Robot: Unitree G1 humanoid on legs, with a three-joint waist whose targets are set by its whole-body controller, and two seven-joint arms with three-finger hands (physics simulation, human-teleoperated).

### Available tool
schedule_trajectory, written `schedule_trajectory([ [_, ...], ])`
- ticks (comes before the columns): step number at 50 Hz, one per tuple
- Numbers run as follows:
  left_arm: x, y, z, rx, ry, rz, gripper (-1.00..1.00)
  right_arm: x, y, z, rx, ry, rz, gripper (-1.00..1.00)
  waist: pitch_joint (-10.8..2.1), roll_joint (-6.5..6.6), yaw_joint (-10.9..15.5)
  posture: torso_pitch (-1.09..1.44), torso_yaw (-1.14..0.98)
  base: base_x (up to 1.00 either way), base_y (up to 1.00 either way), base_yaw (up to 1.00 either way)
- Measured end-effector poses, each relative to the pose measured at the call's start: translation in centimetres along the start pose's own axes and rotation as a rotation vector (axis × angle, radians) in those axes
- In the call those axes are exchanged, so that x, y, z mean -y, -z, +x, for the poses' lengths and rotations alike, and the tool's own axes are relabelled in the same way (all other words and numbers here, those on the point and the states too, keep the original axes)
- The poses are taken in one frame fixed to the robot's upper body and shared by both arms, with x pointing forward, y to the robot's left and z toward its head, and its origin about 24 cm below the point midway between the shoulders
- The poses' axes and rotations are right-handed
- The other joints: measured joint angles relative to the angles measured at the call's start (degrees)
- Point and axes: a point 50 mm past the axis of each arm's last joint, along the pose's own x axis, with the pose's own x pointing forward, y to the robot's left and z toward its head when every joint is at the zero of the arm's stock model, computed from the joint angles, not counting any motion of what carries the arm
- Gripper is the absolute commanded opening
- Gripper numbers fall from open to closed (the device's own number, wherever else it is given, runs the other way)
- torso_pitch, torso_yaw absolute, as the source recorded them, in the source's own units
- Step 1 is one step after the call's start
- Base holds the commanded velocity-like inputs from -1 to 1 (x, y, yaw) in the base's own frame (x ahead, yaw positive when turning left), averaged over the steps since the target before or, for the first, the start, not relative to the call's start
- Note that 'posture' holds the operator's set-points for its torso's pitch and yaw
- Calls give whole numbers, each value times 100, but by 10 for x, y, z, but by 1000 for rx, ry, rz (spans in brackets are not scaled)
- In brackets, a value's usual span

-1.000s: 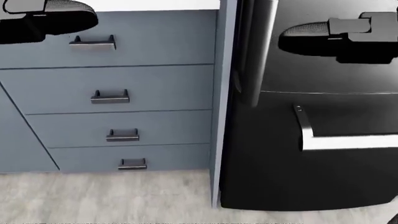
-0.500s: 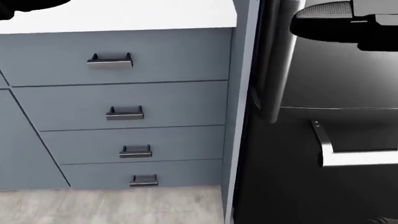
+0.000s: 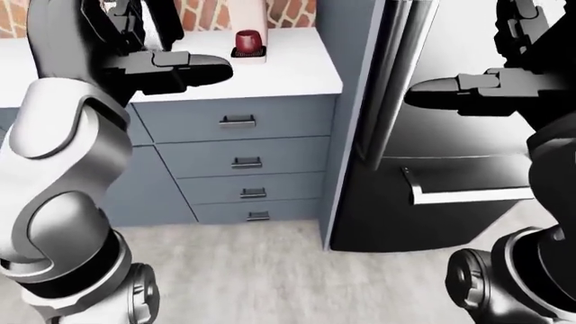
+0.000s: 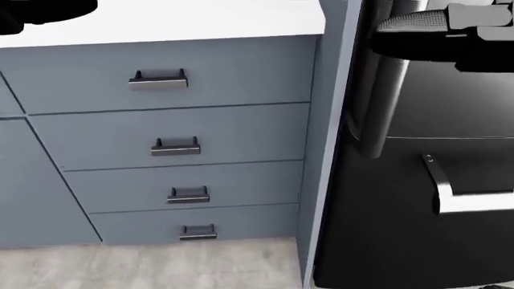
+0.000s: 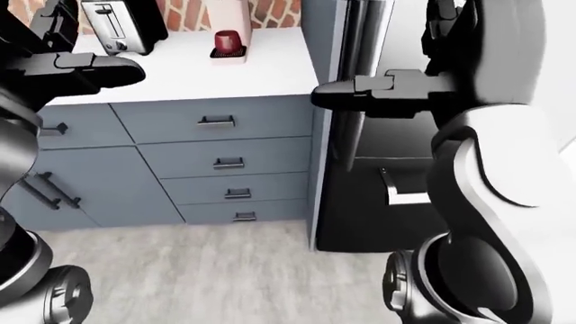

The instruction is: Press the button on the coffee machine to serve coffee.

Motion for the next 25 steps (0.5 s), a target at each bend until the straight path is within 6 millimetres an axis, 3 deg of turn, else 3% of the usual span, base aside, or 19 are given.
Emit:
schedule_trajectory([
  [4, -1, -3, 0, 18, -7, -1, 100, 1, -1, 0, 10, 5, 5, 100, 26, 400, -46, 0, 0, 0, 24, 0],
  [5, -2, -3, 0, 17, -13, 1, 100, 0, -1, 0, 7, 0, 8, 100, 12, 427, -28, 0, 0, 0, 24, 0],
  [7, -7, 2, 1, -4, -36, 0, 100, -5, 3, 0, -12, -28, 4, 100, 93, 356, 34, 0, 0, 0, 24, 0],
  [9, -10, 5, 2, -26, -53, 5, 100, -7, 4, 0, -22, -48, 0, 100, 73, 307, 32, 0, 0, 0, 24, 0],
  [15, -7, -2, 1, 12, -39, 4, 100, -2, -3, -1, 17, -20, 6, 100, 46, -43, -22, 0, 0, 0, 24, 0],
  [17, -6, -5, 0, 21, -37, 3, 100, -2, -3, -1, 22, -17, 7, 100, 23, -227, -15, 0, 0, 0, 24, 0],
  [19, -4, -2, -1, 13, -24, 0, 100, 0, -1, -1, 9, -7, 5, 100, 54, -125, -84, 0, 0, 0, 23, 0],
  [23, 0, 7, 2, -33, 2, 5, 100, 1, 3, 1, -22, 8, 2, 100, -8, -142, -32, 0, 0, 0, 24, 0],
  [25, -2, 4, 2, -21, -6, 3, 100, 0, 1, 1, -8, 3, 2, 100, 16, -30, -14, 0, 0, 0, 23, 0],
])
